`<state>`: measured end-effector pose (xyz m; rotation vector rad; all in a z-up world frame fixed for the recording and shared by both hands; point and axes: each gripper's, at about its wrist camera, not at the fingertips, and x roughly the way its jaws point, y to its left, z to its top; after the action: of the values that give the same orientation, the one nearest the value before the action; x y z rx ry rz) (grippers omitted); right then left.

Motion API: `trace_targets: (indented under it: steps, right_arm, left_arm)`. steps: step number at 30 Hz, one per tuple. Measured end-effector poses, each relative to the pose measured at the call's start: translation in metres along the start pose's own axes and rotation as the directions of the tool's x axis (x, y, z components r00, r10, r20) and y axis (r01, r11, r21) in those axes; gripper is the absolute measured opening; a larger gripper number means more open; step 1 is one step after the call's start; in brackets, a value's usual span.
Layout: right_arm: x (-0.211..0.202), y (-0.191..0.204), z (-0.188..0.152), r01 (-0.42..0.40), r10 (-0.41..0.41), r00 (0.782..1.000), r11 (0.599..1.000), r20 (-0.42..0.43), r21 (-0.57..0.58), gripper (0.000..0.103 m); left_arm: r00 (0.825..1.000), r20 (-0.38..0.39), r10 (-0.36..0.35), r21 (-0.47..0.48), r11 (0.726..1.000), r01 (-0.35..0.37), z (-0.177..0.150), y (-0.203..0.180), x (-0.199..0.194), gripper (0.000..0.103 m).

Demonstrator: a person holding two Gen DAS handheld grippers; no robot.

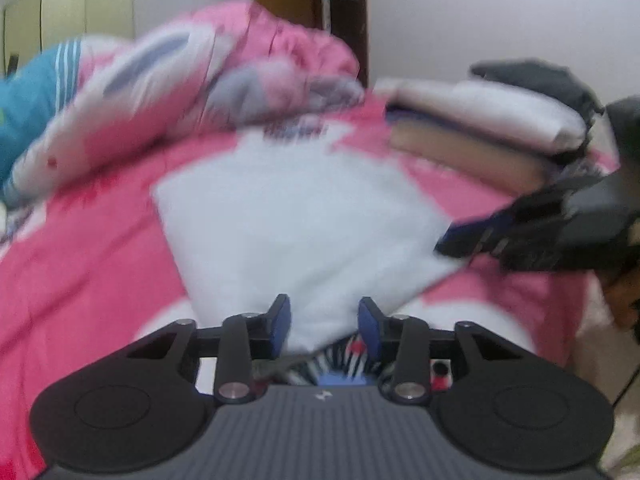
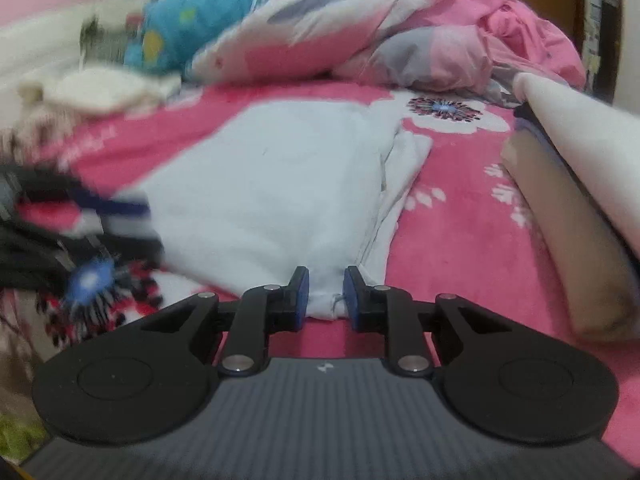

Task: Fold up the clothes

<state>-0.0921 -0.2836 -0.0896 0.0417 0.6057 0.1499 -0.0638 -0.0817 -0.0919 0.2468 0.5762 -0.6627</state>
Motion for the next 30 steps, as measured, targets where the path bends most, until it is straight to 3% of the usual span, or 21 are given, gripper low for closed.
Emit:
trace_targets:
  steps: [8,30]
  right_arm:
    - [0.001,0.006,0.001,0.021,-0.021,1.000,1.000,-0.007,-0.011,0.019]
    - [-0.002,0.011,-0.001,0.037,-0.037,0.999,0.999,-0.012,-0.014,0.019]
  left_arm:
    - [1.000,-0.009,-0.009,-0.048,0.999,0.008,0.000,0.005,0.001,0.039]
    - [1.000,-0.020,-0.012,-0.060,0.998,0.011,0.002,0.005,0.003,0.039]
